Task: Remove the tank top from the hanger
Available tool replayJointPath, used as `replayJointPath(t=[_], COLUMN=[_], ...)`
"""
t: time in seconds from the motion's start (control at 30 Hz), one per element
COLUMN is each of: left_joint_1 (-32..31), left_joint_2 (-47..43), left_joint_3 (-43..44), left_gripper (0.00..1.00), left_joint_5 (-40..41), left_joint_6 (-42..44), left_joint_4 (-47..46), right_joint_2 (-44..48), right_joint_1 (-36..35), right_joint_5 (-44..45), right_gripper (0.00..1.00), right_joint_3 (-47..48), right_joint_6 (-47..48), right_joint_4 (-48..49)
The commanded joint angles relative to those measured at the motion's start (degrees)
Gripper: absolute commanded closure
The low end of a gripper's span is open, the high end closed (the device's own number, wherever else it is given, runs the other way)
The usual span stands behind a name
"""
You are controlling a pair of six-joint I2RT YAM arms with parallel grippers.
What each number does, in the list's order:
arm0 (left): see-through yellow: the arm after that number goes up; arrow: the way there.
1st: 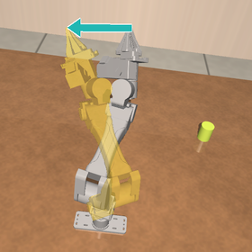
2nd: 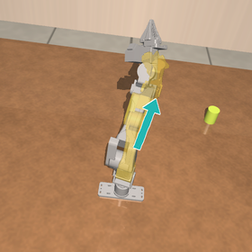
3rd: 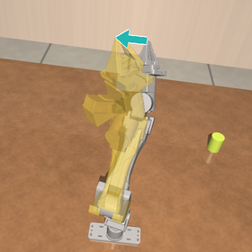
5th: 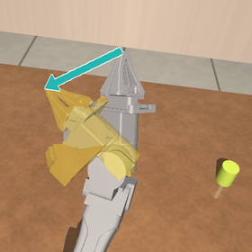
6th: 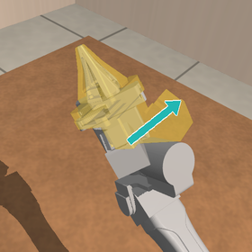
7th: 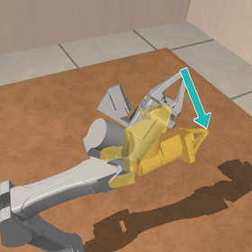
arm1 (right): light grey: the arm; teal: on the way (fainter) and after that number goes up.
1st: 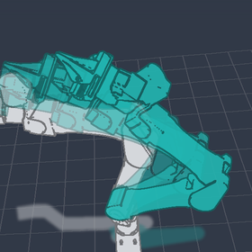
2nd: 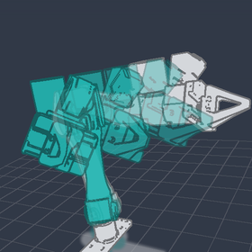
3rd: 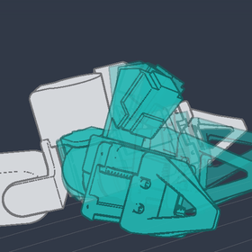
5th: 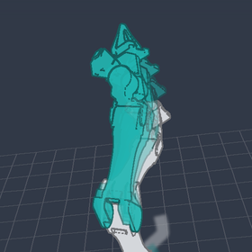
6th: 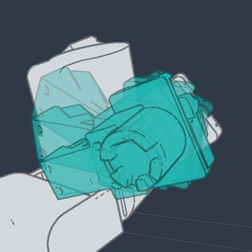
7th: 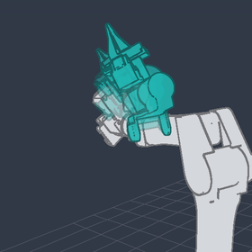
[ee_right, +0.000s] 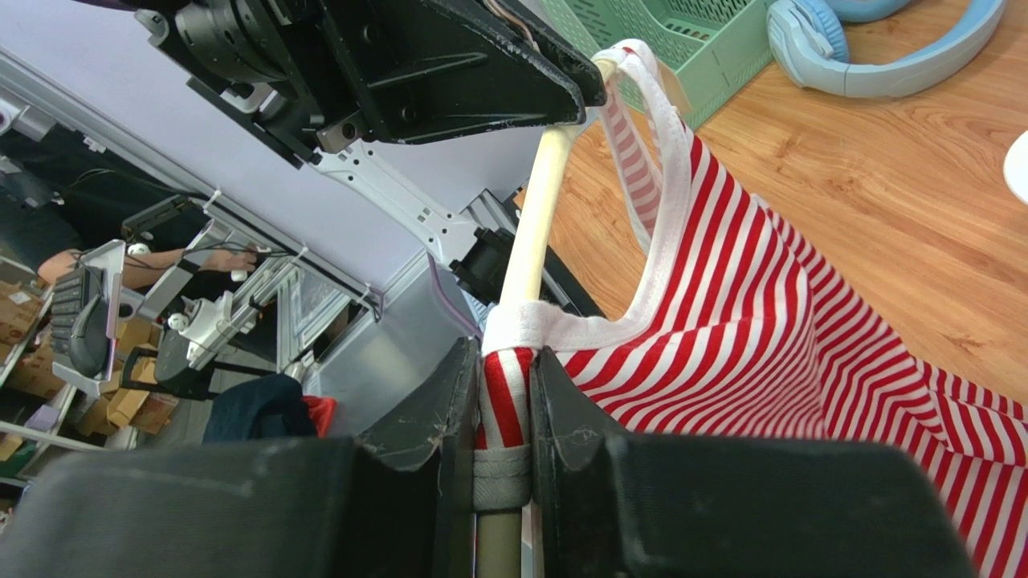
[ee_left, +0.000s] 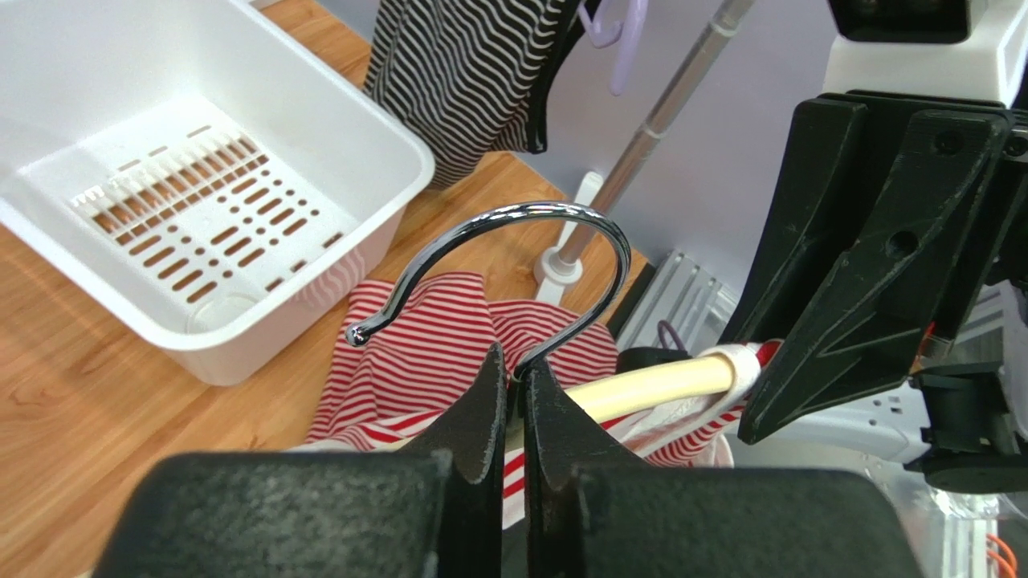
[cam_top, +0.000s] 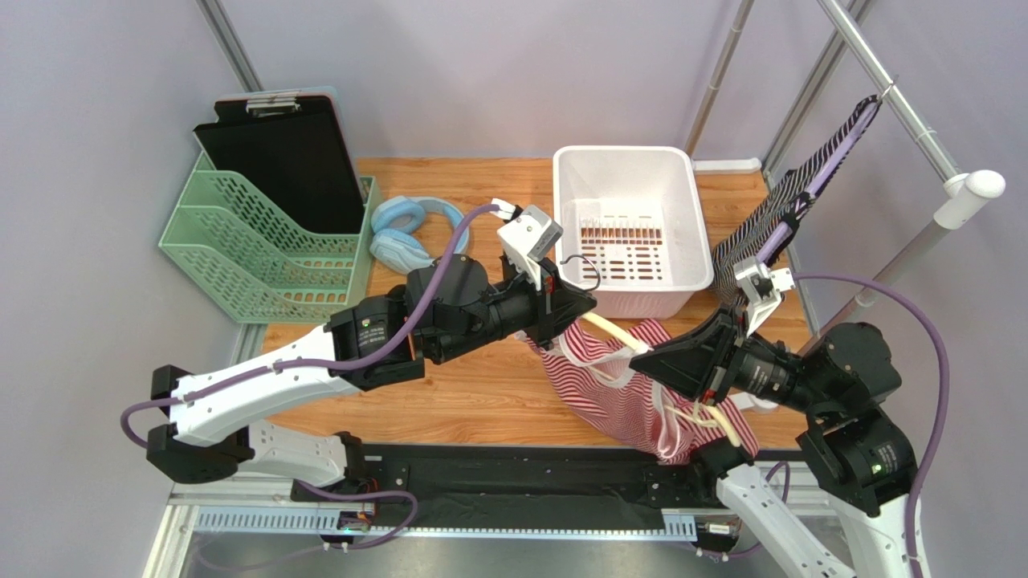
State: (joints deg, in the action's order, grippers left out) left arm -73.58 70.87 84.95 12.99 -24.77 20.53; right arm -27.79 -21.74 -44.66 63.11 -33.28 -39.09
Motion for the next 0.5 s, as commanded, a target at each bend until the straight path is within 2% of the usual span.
replayJointPath(t=[0.0, 0.07, 0.13, 0.2, 0.23, 0.27, 0.33, 0.37, 0.47], left_joint_1=[0.3, 0.3, 0.3, 0.3, 0.3, 0.2, 0.3, 0.3, 0.3], left_joint_2=[-0.2, -0.6, -1.0, -1.6, -1.8, -1.8, -1.8, -1.6, -1.3], left_joint_3=[3.4, 4.0, 4.3, 4.4, 4.6, 5.0, 6.9, 8.3, 10.8], left_gripper=[1.00, 1.00, 1.00, 1.00, 1.00, 1.00, 1.00, 1.00, 1.00], left_joint_5=[7.1, 12.5, 16.2, 17.8, 19.1, 19.8, 22.8, 23.6, 26.4], left_joint_6=[-3.9, -4.8, -4.9, -4.7, -3.9, -3.7, -3.5, -2.8, -2.2], left_joint_4=[0.9, 3.9, 5.6, 5.8, 6.3, 6.8, 9.2, 9.8, 11.7], right_joint_2=[-0.9, -3.0, -4.7, -5.5, -6.5, -7.3, -8.4, -9.6, -11.0], right_joint_1=[-0.7, -0.8, -0.7, -0.7, -0.7, -0.7, -0.7, -0.7, -0.7], right_joint_5=[-0.8, -0.6, 0.7, 2.1, 3.7, 4.7, 7.4, 8.1, 12.0], right_gripper=[0.98, 0.94, 0.94, 0.87, 0.79, 0.61, 0.46, 0.34, 0.23], right_joint_3=[1.3, 1.7, 2.0, 1.8, 2.2, 2.9, 5.2, 6.0, 9.3], right_joint_6=[0.8, 1.7, 2.5, 2.5, 3.5, 4.3, 6.0, 7.8, 10.2], right_joint_4=[4.2, 1.7, 0.1, -0.4, -1.2, -2.4, -6.2, -7.1, -11.1])
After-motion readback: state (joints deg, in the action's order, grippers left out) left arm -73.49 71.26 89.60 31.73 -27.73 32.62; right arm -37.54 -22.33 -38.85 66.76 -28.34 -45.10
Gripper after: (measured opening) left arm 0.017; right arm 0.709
